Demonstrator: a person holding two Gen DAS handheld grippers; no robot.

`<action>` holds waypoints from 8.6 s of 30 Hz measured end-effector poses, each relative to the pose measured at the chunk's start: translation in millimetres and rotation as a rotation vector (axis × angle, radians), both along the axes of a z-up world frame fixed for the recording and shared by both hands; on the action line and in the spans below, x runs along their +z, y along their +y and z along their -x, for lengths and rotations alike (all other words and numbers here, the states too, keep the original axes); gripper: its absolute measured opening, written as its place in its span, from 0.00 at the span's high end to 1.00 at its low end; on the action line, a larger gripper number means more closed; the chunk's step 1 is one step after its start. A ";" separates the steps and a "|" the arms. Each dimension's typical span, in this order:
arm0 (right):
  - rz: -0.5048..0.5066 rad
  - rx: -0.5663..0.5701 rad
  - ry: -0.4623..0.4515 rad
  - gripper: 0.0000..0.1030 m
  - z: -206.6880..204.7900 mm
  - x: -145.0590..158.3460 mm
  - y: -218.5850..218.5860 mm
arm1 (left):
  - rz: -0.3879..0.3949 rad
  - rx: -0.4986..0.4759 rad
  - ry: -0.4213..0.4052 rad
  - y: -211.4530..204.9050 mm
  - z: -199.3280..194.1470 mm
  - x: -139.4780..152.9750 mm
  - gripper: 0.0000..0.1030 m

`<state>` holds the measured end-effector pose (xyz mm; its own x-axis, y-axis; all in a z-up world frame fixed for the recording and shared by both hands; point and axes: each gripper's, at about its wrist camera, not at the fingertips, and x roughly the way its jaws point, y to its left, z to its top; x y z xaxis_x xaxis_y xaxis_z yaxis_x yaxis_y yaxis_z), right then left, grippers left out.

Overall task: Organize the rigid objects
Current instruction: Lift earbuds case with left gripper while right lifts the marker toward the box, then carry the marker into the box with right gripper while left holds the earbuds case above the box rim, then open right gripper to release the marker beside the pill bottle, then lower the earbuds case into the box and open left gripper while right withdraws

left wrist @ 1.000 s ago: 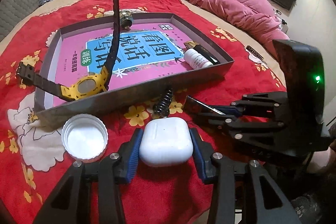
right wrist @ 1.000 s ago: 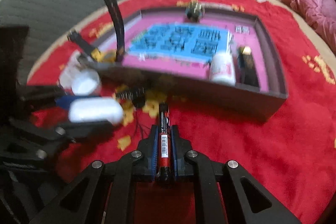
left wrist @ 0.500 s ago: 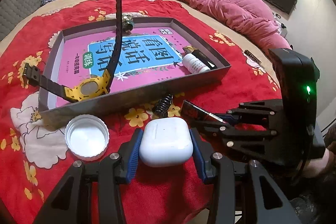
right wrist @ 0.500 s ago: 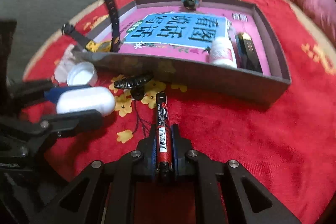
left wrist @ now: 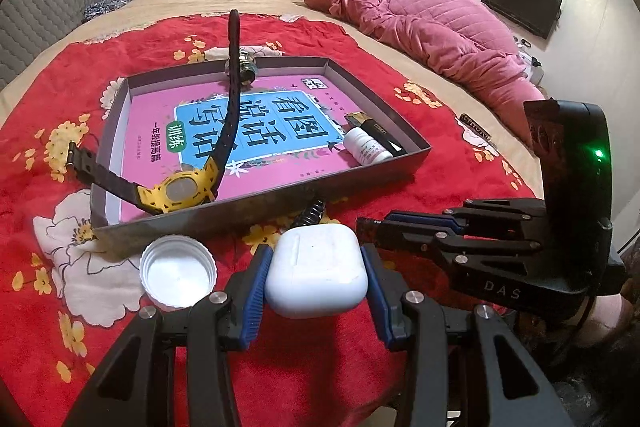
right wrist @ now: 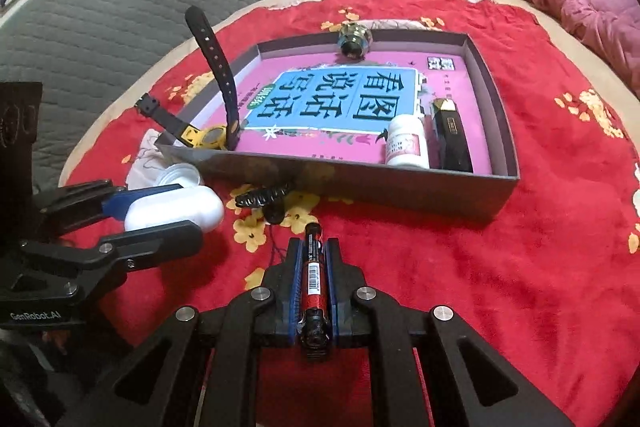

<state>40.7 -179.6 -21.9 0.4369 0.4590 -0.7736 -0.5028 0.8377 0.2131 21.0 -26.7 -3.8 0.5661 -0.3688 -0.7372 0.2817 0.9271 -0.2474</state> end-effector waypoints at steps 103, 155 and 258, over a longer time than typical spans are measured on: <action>-0.247 -0.202 0.047 0.89 -104.7 8.1 -20.4 | -0.044 0.102 -0.011 -14.9 -83.5 -14.8 0.57; -0.395 -0.267 0.062 0.84 -101.5 -2.0 -52.4 | -0.049 0.127 0.019 -10.8 -91.4 -20.4 0.57; 0.019 -0.179 -0.210 0.29 -38.4 34.6 -8.5 | -0.058 0.220 -0.116 27.9 -45.0 30.5 0.39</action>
